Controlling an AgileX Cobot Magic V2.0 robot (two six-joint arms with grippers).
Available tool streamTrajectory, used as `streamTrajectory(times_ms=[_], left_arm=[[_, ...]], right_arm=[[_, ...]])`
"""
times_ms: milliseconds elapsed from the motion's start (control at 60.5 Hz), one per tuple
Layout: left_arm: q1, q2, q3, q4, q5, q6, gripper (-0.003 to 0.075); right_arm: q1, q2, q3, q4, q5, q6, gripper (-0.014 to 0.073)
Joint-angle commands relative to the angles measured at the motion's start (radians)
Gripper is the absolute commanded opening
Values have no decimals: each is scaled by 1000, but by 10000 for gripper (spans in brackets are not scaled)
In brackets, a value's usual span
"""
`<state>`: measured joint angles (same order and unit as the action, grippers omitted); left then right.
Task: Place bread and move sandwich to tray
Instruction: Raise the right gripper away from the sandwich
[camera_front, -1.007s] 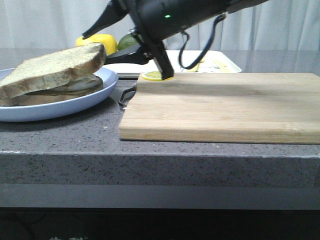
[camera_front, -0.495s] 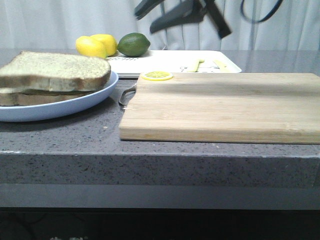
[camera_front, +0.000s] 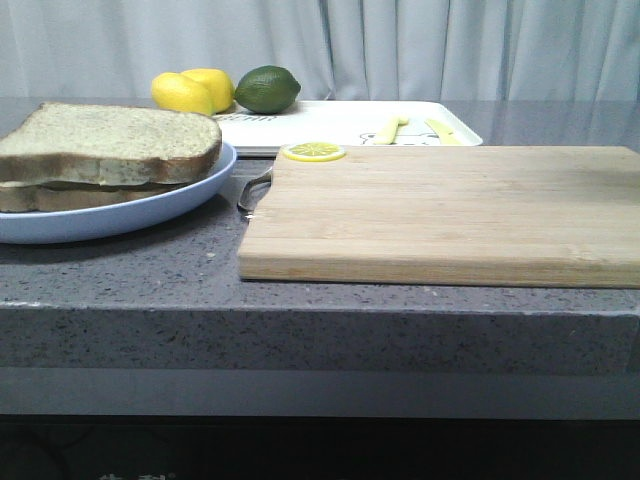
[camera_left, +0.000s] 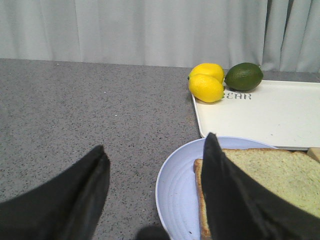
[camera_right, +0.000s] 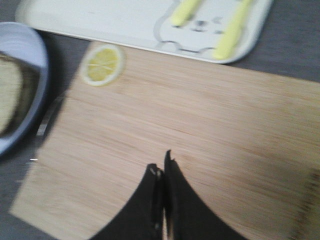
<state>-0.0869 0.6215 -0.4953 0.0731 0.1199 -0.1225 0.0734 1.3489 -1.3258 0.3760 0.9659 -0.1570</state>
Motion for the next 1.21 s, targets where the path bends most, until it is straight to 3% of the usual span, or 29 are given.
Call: streamTrajectory(times_ms=[0,99,578,875,1189], left_arm=[[-6,5,-39,-6,-83,-4,398],[-6,5,-39,-6,-83,-4,398],[-6,5,-39,-6,-83,-4,398],[-10,36,-53,-38,-65,-4,398],[-10,426,-400,-18,398,1,398]], right_arm=[[-21,-103,44,-158,-95,68,-59],[-22,-208,178,-224,-213,100,-59],[-21,-791,849,-174,-672,100,-59],[-21,-891,922,-154,-732,100,-59],[-21,-891,922,-133,-733,100,-59]])
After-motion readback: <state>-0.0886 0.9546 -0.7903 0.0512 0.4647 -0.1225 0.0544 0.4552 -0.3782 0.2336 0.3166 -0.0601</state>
